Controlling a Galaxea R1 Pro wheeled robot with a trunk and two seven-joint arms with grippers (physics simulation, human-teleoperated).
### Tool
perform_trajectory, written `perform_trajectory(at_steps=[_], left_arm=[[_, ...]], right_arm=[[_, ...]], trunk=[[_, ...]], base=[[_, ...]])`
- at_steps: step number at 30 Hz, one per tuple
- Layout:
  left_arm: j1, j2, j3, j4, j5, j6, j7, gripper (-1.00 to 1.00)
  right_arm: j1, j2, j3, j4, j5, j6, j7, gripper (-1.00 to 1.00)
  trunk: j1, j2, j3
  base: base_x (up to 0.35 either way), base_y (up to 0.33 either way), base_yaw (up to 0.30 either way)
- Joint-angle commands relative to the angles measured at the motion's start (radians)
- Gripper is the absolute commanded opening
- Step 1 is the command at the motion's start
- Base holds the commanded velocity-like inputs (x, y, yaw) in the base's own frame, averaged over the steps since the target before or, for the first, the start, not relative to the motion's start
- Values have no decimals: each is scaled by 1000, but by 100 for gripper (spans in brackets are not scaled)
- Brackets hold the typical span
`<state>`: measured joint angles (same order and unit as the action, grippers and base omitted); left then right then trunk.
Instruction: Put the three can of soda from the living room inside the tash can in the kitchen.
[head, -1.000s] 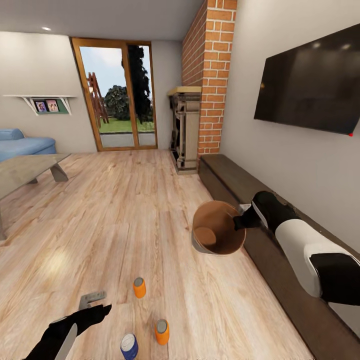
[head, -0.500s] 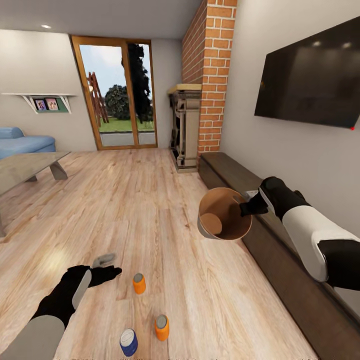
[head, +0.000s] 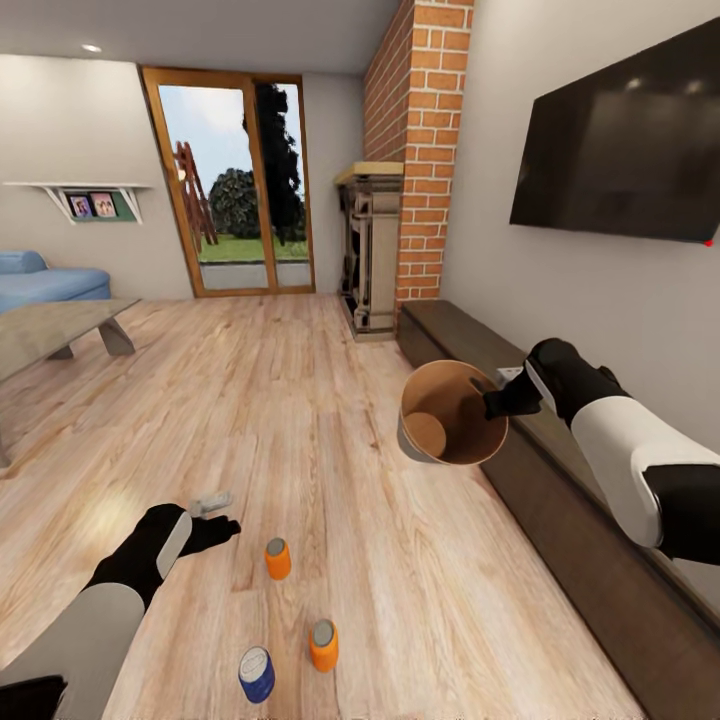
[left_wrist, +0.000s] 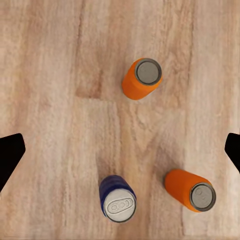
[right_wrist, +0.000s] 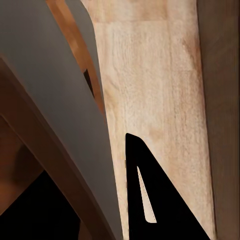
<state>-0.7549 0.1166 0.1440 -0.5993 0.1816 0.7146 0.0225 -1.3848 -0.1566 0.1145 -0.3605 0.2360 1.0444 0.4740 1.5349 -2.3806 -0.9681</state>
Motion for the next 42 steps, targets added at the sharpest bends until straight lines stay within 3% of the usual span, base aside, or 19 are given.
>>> perform_trajectory(at_steps=[1, 8, 17, 25, 28, 29, 34, 42], left_arm=[[0, 0, 0, 1, 0, 0, 4, 100], [-2, -2, 1, 4, 1, 1, 23, 100], [-2, -46, 0, 4, -2, 45, 74, 100], [-2, -67, -1, 4, -4, 51, 85, 100], [-1, -72, -1, 4, -5, 51, 86, 100], [-1, -73, -1, 4, -5, 51, 87, 100], [-1, -75, -1, 4, -5, 51, 88, 100], [-1, -90, -4, 4, -5, 51, 100, 100]], right_arm=[[-2, -2, -4, -1, -20, 3, 0, -100], [-27, -16, -4, 18, -20, 3, 0, -100], [-89, -24, -4, 100, -20, 3, 0, -100], [-102, -24, -4, 124, -20, 3, 0, -100], [-116, -24, -2, 189, -18, 3, 0, -100], [-155, -23, 14, 269, 0, 3, 0, -100], [-222, -22, 58, 370, 34, 3, 1, -100], [-246, -21, 113, 405, 47, 3, 2, -100]], trunk=[[4, -7, -3], [31, -56, -30], [65, -119, -68], [69, -121, -110], [70, -122, -126], [71, -122, -132], [73, -123, -158], [76, -125, -202]], base=[[0, 0, 0], [0, 0, 0], [0, 0, 0], [0, 0, 0], [0, 0, 0], [0, 0, 0], [0, 0, 0], [0, 0, 0]])
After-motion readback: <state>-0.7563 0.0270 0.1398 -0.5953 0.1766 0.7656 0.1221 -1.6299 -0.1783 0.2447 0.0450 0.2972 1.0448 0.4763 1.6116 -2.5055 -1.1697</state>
